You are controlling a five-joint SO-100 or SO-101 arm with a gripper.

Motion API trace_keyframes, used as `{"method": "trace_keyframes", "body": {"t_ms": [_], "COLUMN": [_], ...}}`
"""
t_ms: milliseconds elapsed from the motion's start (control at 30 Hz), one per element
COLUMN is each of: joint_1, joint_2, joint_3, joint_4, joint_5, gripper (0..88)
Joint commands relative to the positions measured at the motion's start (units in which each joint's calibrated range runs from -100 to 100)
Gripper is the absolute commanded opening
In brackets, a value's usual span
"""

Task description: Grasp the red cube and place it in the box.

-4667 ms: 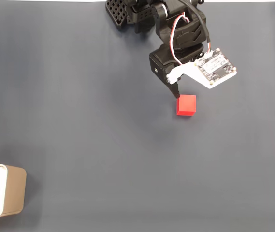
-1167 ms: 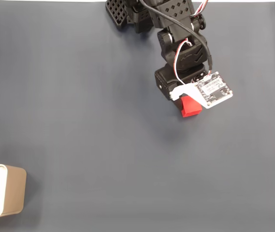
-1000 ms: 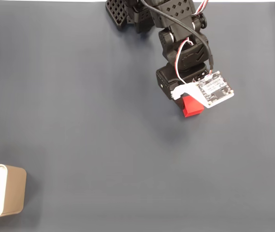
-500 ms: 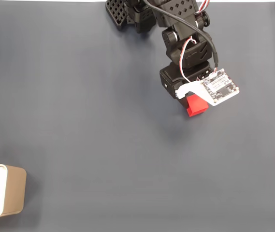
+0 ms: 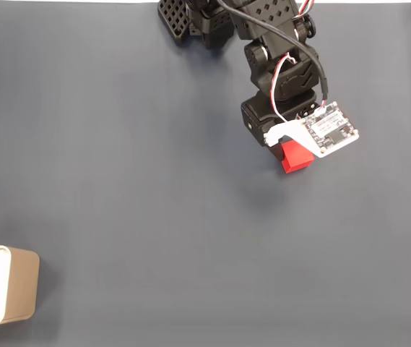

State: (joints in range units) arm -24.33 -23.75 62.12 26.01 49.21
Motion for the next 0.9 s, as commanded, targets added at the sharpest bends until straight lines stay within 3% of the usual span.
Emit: {"method": "trace_keyframes", "body": {"t_ms": [0, 600, 867], "joint_1": [-0.8, -1.1, -1.1], "joint_2": [-0.1, 1.0, 0.9], "joint_3": [-2.4, -3.3, -3.4], "joint_4": [-1.3, -1.2, -1.1], "joint_5": [-0.1, 0.8, 1.0], "gripper": [29.9, 11.5, 7.5]}}
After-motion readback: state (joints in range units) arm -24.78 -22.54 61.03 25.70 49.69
